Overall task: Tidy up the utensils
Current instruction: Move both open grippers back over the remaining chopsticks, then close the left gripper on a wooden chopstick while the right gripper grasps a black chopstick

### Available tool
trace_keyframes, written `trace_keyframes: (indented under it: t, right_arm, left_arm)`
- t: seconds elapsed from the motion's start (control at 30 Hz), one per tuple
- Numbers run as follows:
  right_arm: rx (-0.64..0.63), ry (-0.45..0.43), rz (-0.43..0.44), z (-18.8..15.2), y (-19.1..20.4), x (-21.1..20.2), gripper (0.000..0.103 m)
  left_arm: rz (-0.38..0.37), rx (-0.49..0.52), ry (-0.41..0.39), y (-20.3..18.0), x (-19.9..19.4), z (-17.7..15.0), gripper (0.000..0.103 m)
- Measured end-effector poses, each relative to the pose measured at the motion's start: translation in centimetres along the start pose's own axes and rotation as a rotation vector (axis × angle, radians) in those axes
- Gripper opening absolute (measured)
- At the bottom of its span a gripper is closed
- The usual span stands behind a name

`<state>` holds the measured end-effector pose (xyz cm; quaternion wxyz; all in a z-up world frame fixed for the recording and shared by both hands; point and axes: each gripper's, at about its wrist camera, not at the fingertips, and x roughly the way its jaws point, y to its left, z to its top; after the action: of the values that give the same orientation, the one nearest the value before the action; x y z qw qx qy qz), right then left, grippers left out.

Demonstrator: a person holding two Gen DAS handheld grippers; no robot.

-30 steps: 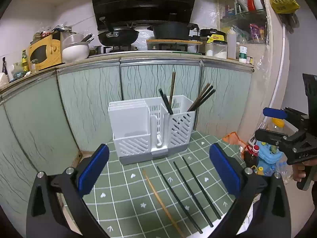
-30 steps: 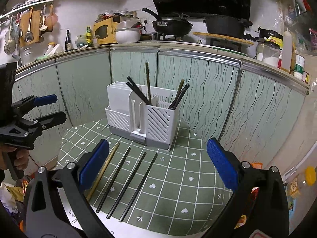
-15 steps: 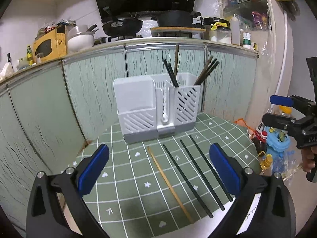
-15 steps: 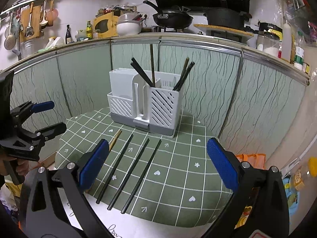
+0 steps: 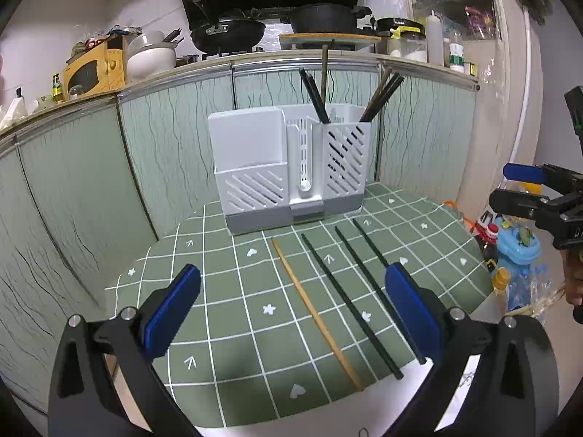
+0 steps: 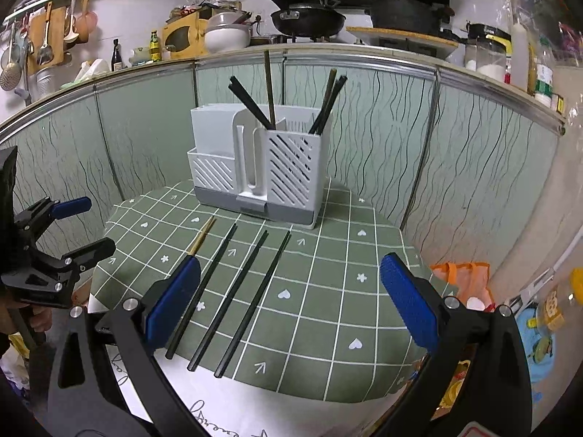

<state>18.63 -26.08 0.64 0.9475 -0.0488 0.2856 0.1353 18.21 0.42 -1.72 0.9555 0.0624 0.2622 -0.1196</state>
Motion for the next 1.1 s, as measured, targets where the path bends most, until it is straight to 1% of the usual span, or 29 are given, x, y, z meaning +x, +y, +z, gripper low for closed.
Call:
trace_keyframes:
  t: [0.17, 0.3, 0.4, 0.47, 0.6, 0.77, 0.83, 0.9, 0.97, 1.03, 1.1]
  right_arm:
    - [0.017, 0.043, 0.016, -1.2, 0.0, 1.2, 0.095]
    - [0.008, 0.059, 0.013, -2.2, 0.4, 1.9, 0.095]
    - [0.011, 0.072, 0.041, -2.8, 0.6, 2.4, 0.095]
    - [0.005, 0.084, 0.038, -3.2, 0.8, 2.8, 0.095]
    - [0.004, 0.105, 0.035, -4.3, 1.1, 3.5, 0.094]
    - [-0.017, 0.129, 0.019, -5.5, 1.6, 4.4, 0.089]
    - [-0.017, 0.144, 0.024, -5.8, 1.7, 4.8, 0.085]
    - [-0.015, 0.158, 0.028, -6.3, 1.9, 5.2, 0.082]
    - [-0.014, 0.168, 0.027, -6.7, 2.1, 5.6, 0.079]
    - [-0.016, 0.181, 0.034, -7.3, 2.4, 6.0, 0.074]
    - [-0.022, 0.188, 0.032, -7.8, 2.8, 6.3, 0.073]
  left_arm:
    - [0.019, 0.025, 0.018, -0.4, 0.5, -1.2, 0.099]
    - [0.007, 0.019, 0.04, -0.4, 1.0, -2.4, 0.099]
    - [0.008, 0.02, 0.063, -0.6, 1.5, -3.3, 0.099]
    - [0.019, 0.017, 0.078, -0.7, 1.9, -3.9, 0.099]
    - [0.011, -0.009, 0.097, -0.7, 2.3, -4.9, 0.099]
    - [0.038, 0.001, 0.1, -1.4, 2.7, -6.0, 0.099]
    - [0.039, -0.002, 0.108, -1.7, 3.0, -6.3, 0.097]
    - [0.038, 0.003, 0.118, -2.1, 3.3, -6.5, 0.089]
    - [0.034, 0.003, 0.135, -2.5, 3.8, -6.9, 0.085]
    - [0.028, -0.002, 0.146, -2.7, 4.1, -7.2, 0.082]
    - [0.03, -0.009, 0.161, -3.0, 4.6, -7.6, 0.076]
